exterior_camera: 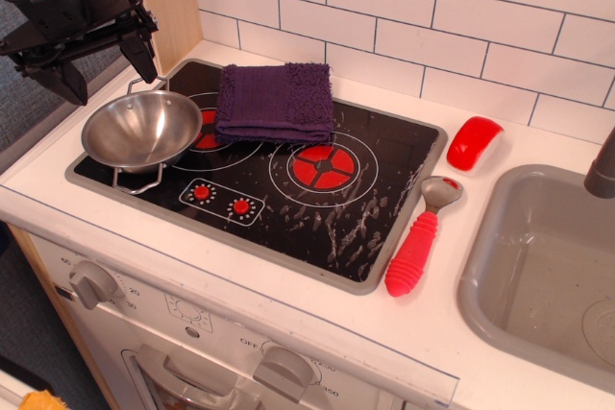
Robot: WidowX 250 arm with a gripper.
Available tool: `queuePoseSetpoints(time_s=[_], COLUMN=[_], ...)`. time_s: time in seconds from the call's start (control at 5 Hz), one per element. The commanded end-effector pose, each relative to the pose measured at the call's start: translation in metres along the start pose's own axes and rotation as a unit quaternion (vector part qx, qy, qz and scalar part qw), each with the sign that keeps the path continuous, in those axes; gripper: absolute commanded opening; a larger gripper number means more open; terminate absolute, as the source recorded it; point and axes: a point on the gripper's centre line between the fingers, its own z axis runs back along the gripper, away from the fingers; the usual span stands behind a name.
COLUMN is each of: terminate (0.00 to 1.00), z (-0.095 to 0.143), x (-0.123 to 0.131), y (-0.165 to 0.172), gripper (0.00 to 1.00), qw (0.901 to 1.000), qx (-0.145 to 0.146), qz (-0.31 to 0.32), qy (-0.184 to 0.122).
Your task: Place the purple towel to the left of the red spoon
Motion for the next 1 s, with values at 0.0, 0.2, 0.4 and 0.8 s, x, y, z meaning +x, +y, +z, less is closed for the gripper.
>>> queuePoseSetpoints(time_s=[0.0,0.2,0.4,0.8], terminate=[0.00,0.00,0.00,0.00], z=[0.000,-0.005,-0.009,-0.030], x=[0.000,0.018,0.034,0.044], y=[0.000,-0.012,-0.031,-0.078], gripper=[1.00,1.00,1.00,1.00], qw=[1.0000,0.9999,0.9995,0.9963], qx=[0.000,-0.005,0.005,-0.034], qz=[0.000,-0.007,-0.026,-0.076], qy=[0.000,-0.012,-0.016,-0.022])
